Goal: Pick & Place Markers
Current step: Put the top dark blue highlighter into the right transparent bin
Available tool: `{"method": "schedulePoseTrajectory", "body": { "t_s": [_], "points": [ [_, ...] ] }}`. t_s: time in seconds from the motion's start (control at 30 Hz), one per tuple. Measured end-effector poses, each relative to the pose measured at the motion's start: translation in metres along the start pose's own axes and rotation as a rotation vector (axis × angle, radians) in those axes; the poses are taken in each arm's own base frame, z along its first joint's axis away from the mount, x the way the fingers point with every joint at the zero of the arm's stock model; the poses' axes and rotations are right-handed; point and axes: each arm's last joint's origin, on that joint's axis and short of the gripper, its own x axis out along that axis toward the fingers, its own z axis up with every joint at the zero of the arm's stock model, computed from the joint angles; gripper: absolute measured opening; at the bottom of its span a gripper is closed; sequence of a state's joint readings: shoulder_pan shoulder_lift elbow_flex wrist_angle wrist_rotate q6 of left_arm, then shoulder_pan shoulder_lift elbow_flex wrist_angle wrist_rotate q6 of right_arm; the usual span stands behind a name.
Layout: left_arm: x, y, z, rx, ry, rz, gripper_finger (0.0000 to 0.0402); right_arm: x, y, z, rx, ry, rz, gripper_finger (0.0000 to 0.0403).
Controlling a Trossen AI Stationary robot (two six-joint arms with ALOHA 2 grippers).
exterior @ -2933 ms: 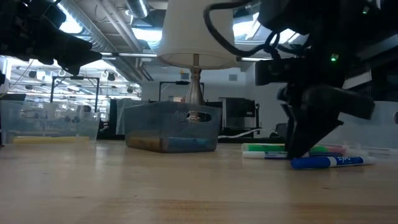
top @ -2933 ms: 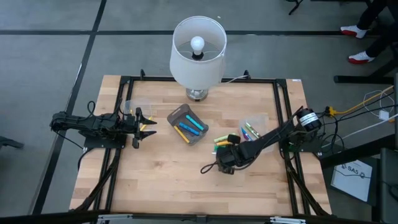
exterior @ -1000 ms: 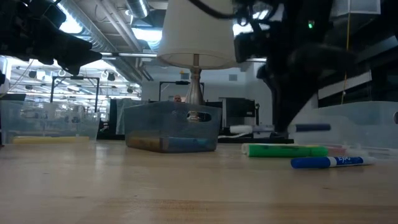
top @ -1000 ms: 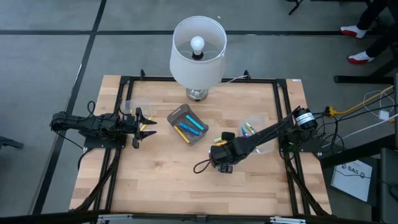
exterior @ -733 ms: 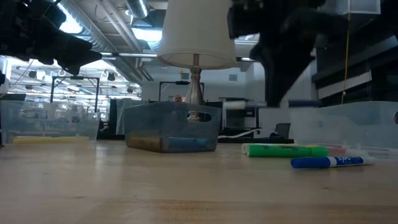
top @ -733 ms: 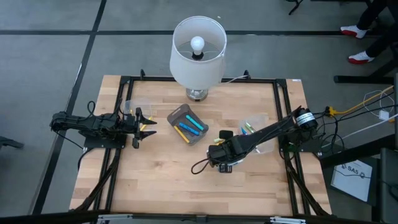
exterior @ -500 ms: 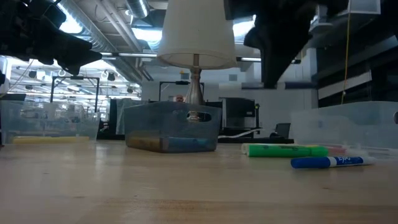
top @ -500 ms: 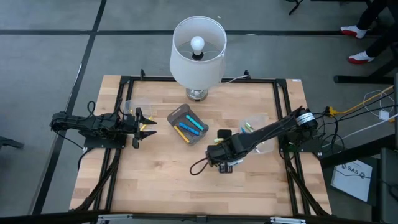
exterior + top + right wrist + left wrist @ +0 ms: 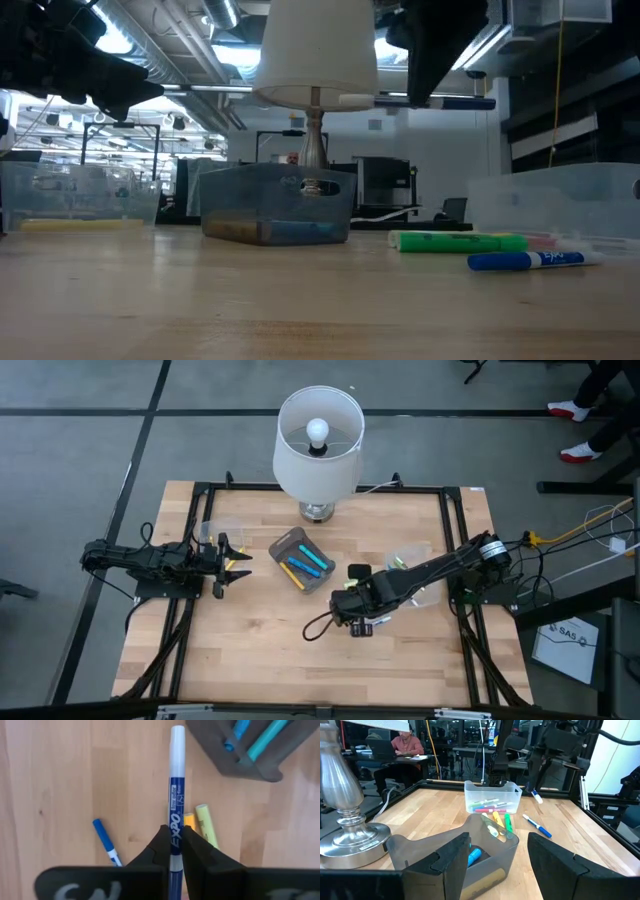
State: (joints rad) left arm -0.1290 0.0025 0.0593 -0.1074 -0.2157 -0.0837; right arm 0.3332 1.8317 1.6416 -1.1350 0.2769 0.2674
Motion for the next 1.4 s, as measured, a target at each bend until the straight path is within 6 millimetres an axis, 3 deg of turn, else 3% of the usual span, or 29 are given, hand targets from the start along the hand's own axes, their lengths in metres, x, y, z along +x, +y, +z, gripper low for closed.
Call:
{"method": "schedulePoseTrajectory", "body": {
  "t_s": [1.4],
  "points": [
    [0.000,0.000,0.000,0.000,0.000,0.000,0.0196,-0.018,0.016,-0.027,0.498,-0.025,-0.295,0.0026]
  ]
}}
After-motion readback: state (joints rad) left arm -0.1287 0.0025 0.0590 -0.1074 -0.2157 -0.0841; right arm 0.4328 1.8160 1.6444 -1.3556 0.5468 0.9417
